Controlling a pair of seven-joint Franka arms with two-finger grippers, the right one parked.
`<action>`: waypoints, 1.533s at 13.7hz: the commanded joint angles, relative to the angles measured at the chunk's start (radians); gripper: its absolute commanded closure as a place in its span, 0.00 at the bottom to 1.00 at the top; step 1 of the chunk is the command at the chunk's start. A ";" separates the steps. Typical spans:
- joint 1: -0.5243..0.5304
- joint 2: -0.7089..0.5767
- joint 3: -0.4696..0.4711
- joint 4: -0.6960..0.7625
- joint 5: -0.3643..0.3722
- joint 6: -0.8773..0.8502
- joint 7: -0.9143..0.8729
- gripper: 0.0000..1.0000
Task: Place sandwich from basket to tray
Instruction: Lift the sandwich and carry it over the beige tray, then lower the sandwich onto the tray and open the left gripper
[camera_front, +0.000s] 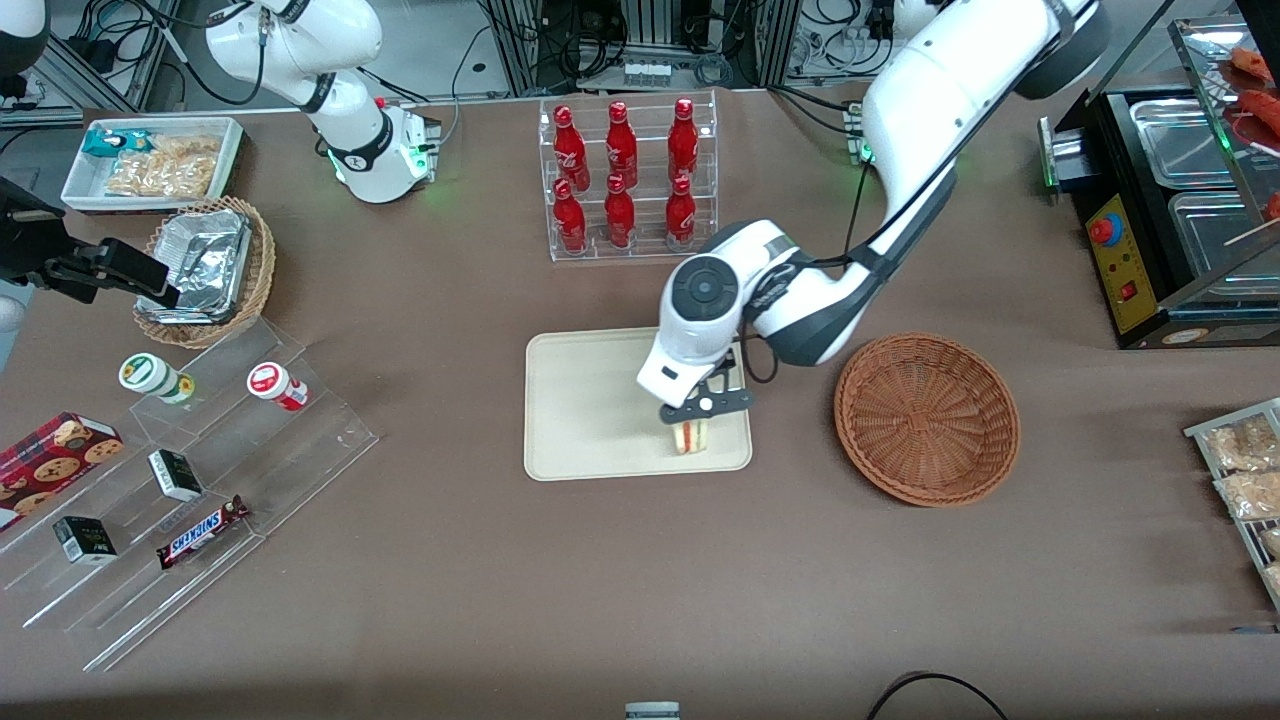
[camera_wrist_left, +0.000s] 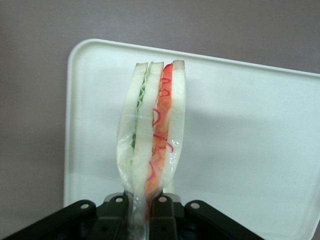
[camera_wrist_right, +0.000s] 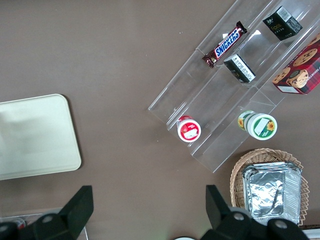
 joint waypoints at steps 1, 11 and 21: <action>-0.064 0.097 0.001 0.130 0.053 -0.018 -0.065 0.94; -0.138 0.151 -0.001 0.170 0.058 -0.038 -0.061 0.94; -0.146 0.168 -0.001 0.169 0.052 -0.050 -0.027 0.59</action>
